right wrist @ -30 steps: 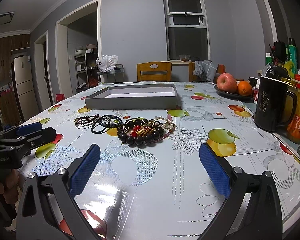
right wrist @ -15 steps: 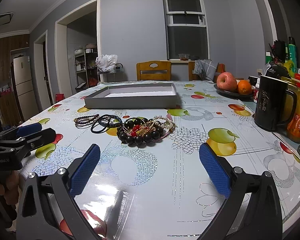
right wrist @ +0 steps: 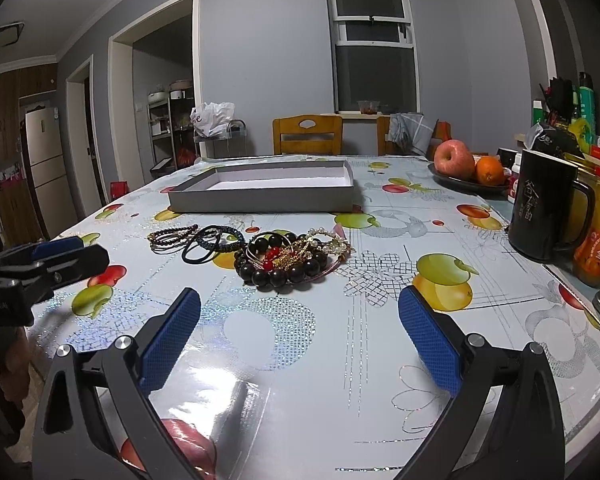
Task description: Organize jewelry
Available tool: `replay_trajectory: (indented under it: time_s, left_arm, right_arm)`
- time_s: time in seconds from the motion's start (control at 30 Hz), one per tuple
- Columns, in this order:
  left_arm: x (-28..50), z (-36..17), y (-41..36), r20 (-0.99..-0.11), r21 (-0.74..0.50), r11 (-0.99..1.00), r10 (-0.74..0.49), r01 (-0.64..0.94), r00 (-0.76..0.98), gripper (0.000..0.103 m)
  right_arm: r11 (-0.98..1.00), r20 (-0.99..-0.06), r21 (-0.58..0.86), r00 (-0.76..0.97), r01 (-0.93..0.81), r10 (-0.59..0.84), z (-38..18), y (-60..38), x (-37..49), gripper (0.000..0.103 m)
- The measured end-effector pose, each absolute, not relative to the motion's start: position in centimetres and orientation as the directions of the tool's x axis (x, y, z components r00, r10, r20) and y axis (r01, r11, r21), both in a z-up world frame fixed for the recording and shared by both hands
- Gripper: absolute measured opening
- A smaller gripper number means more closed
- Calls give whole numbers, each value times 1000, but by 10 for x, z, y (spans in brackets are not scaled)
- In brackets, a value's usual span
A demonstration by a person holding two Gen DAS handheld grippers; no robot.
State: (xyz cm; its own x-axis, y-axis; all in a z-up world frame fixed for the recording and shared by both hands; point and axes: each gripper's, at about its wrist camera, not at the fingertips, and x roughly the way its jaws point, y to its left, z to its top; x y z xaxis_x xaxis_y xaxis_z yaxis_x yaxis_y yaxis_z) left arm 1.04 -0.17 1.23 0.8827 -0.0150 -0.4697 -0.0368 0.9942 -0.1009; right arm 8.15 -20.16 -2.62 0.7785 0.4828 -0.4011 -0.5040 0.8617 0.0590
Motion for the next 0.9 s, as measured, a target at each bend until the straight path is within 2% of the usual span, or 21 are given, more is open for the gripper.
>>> replay_trajectory:
  time_s: [0.1,0.3,0.43,0.67,0.77,0.9]
  left_arm:
    - [16,24,0,-488,-61,998,-4,-30,873,99]
    - [27,32,12,-509,-82,996,-19,-26,861,99]
    - [35,36,12,-532,-49,999,-7,-23,847,99]
    - [68,42,27,-611,-64,996,-89,64,787,98]
    - [83,38,31,-648,-57,991,-129,121,751,96]
    - [98,34,37,-686,-64,981,-177,184,706,96]
  right_arm:
    - [853,-421,87,757,-514,499,-16,-202,81,98]
    - [852,-396,47,773,-521,495,6,-198,74,98]
    - [848,-402,40,769,-528,498,19,-193,77,98]
    - [838,-507,-9,725,-545,466,25,-176,106,97]
    - [829,-545,-17,700,-559,461,24,-173,118,85]
    - [822,-562,-14,684,-570,465,25,-173,125,84]
